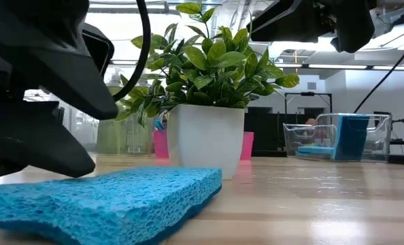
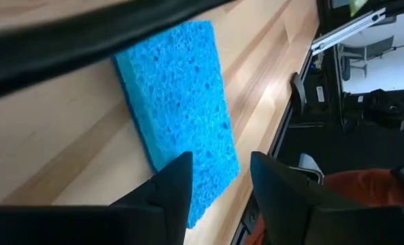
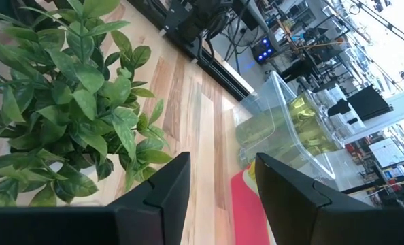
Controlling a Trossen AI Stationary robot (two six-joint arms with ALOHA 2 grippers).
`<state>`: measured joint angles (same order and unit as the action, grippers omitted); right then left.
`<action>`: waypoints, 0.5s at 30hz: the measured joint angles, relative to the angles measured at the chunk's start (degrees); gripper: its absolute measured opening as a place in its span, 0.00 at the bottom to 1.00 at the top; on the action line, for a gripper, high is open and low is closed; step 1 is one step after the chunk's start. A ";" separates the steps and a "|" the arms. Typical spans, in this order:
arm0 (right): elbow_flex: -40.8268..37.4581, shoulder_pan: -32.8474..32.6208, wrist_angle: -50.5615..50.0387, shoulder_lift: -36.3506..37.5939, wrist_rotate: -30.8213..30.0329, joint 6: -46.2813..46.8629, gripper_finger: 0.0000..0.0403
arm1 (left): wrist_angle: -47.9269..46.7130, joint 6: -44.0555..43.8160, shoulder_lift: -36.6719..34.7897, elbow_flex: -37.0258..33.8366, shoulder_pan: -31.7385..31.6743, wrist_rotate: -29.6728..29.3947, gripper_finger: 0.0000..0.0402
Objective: Pick & Place Kitchen Sink Supplies
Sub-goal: Put the blue sponge into the transparent bin
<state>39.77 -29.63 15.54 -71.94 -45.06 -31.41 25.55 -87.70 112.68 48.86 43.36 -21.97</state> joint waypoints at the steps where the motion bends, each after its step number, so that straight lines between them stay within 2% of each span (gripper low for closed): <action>1: 0.00 0.00 -0.01 0.00 0.00 0.00 0.39 | -0.10 0.02 -0.38 -0.02 0.06 0.02 0.37; 6: 0.00 0.00 -0.03 0.00 0.00 0.01 0.39 | -2.41 3.03 -3.84 -0.54 0.26 2.97 0.35; 9: 0.00 0.00 -0.03 0.00 0.00 0.01 0.39 | -5.33 2.78 -7.78 -0.22 0.58 1.60 0.32; 13: 0.00 0.00 0.08 0.00 0.02 0.02 0.39 | -14.60 0.97 -10.10 -0.46 0.48 1.80 0.30; 15: 0.00 0.00 0.10 0.00 0.02 0.02 0.39 | -16.19 0.19 -10.66 -0.32 0.27 1.83 0.29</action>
<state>39.77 -29.63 15.64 -71.94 -45.04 -31.39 9.36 -87.51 102.01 48.54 43.63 -20.14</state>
